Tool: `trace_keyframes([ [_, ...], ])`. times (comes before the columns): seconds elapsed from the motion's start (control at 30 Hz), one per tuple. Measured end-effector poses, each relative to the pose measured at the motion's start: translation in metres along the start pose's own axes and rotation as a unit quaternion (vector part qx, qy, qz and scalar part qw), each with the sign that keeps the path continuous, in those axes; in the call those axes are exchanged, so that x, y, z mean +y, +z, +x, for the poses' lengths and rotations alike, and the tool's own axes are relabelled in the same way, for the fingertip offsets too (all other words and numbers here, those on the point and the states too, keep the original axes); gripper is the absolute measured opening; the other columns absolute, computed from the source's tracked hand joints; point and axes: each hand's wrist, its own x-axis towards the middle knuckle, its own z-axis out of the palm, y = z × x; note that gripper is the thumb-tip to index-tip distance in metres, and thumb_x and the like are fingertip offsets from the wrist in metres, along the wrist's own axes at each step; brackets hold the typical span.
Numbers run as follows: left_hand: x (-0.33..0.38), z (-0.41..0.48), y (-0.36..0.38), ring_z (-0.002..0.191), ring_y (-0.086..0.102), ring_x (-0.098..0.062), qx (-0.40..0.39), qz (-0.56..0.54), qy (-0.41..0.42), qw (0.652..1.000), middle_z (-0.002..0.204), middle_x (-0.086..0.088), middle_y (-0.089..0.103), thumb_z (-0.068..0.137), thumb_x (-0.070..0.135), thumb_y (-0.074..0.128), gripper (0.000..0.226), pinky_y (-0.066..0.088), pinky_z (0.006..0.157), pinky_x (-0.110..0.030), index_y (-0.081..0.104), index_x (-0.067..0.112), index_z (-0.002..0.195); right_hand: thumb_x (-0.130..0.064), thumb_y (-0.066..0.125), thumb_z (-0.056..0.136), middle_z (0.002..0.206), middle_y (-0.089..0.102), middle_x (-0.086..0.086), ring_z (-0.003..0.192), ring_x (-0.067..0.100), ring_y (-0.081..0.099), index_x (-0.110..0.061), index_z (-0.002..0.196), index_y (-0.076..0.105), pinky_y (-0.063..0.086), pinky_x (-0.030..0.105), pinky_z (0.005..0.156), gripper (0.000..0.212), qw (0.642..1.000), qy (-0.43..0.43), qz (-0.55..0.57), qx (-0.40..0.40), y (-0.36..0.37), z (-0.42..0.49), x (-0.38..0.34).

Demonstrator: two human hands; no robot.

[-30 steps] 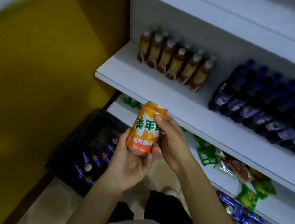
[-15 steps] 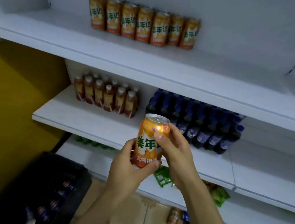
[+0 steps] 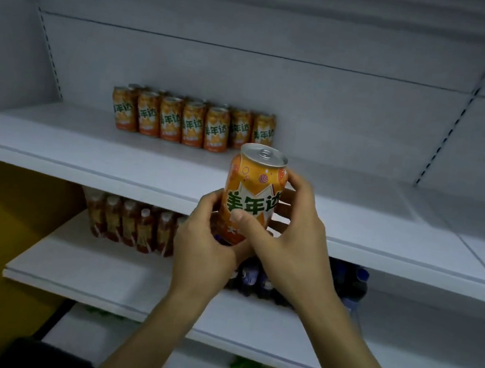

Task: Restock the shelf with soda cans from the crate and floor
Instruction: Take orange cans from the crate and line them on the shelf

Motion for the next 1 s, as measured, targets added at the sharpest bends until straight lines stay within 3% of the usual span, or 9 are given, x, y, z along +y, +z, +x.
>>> trace_keyframes([
  [0.1, -0.004, 0.035, 0.010, 0.090, 0.064, 0.003, -0.002, 0.007, 0.039, 0.999, 0.101, 0.021, 0.068, 0.064, 0.033, 0.080, 0.053, 0.057, 0.078, -0.029, 0.055, 0.041, 0.109, -0.040, 0.078, 0.073, 0.104, 0.053, -0.033, 0.098, -0.016, 0.054, -0.037, 0.132, 0.034, 0.050, 0.010, 0.078, 0.073, 0.999, -0.001, -0.041, 0.012, 0.002, 0.038, -0.001],
  [0.23, -0.022, 0.096, 0.019, 0.088, 0.062, 0.005, -0.026, 0.033, 0.063, 0.997, 0.098, 0.022, 0.065, 0.067, 0.032, 0.083, 0.055, 0.055, 0.077, -0.024, 0.054, 0.033, 0.114, -0.035, 0.080, 0.072, 0.096, 0.053, -0.028, 0.085, -0.016, 0.054, -0.031, 0.125, 0.036, 0.044, 0.001, 0.064, 0.069, 0.997, 0.022, -0.067, 0.013, 0.014, 0.099, 0.008],
  [0.37, -0.054, 0.159, 0.010, 0.107, 0.058, -0.006, -0.125, 0.152, 0.056, 0.979, 0.121, 0.015, 0.059, 0.073, 0.054, 0.071, 0.071, 0.052, 0.088, -0.030, 0.040, 0.033, 0.133, -0.026, 0.083, 0.069, 0.099, 0.060, -0.016, 0.091, 0.001, 0.061, -0.025, 0.119, 0.042, 0.054, 0.021, 0.077, 0.064, 0.996, 0.060, -0.063, 0.018, 0.039, 0.168, 0.039],
  [0.43, -0.071, 0.182, -0.002, 0.121, 0.049, -0.011, -0.187, 0.288, 0.086, 0.935, 0.138, 0.012, 0.048, 0.079, 0.061, 0.061, 0.083, 0.049, 0.092, -0.032, 0.022, 0.032, 0.147, -0.023, 0.083, 0.068, 0.096, 0.060, -0.014, 0.093, 0.008, 0.063, -0.023, 0.117, 0.043, 0.054, 0.026, 0.079, 0.063, 0.994, 0.066, -0.082, 0.021, 0.053, 0.200, 0.058],
  [0.5, -0.083, 0.199, -0.014, 0.127, 0.042, -0.014, -0.247, 0.445, 0.138, 0.850, 0.145, 0.007, 0.040, 0.087, 0.062, 0.050, 0.082, 0.046, 0.093, -0.032, 0.013, 0.029, 0.151, -0.024, 0.082, 0.069, 0.102, 0.061, -0.011, 0.098, 0.012, 0.062, -0.021, 0.123, 0.042, 0.053, 0.028, 0.082, 0.067, 0.992, 0.082, -0.091, 0.017, 0.067, 0.228, 0.077],
  [0.57, -0.087, 0.211, -0.020, 0.127, 0.041, -0.017, -0.290, 0.521, 0.191, 0.780, 0.145, 0.004, 0.041, 0.092, 0.061, 0.040, 0.072, 0.043, 0.095, -0.033, 0.016, 0.027, 0.151, -0.026, 0.082, 0.069, 0.121, 0.060, -0.003, 0.111, 0.017, 0.059, -0.019, 0.132, 0.039, 0.051, 0.032, 0.091, 0.076, 0.989, 0.111, -0.091, 0.016, 0.079, 0.252, 0.096],
  [0.63, -0.088, 0.219, -0.021, 0.127, 0.041, -0.019, -0.318, 0.537, 0.225, 0.748, 0.144, 0.002, 0.041, 0.094, 0.059, 0.035, 0.067, 0.041, 0.096, -0.032, 0.019, 0.025, 0.150, -0.025, 0.082, 0.071, 0.132, 0.055, 0.001, 0.119, 0.021, 0.055, -0.017, 0.136, 0.036, 0.047, 0.032, 0.094, 0.081, 0.987, 0.129, -0.094, 0.019, 0.090, 0.269, 0.112],
  [0.9, -0.100, 0.240, -0.023, 0.124, 0.041, -0.016, -0.381, 0.487, 0.219, 0.755, 0.139, 0.007, 0.044, 0.091, 0.064, 0.038, 0.065, 0.042, 0.095, -0.034, 0.026, 0.031, 0.146, -0.011, 0.080, 0.074, 0.134, 0.052, -0.001, 0.115, 0.011, 0.051, -0.017, 0.140, 0.033, 0.039, 0.022, 0.089, 0.081, 0.989, 0.125, -0.070, 0.025, 0.106, 0.297, 0.144],
  [1.0, -0.101, 0.242, -0.024, 0.123, 0.042, -0.015, -0.397, 0.473, 0.209, 0.758, 0.138, 0.008, 0.044, 0.091, 0.064, 0.038, 0.064, 0.043, 0.093, -0.034, 0.027, 0.032, 0.145, -0.012, 0.081, 0.072, 0.135, 0.052, -0.001, 0.118, 0.013, 0.052, -0.019, 0.142, 0.030, 0.042, 0.026, 0.093, 0.087, 0.990, 0.099, -0.101, 0.030, 0.110, 0.289, 0.153],
])
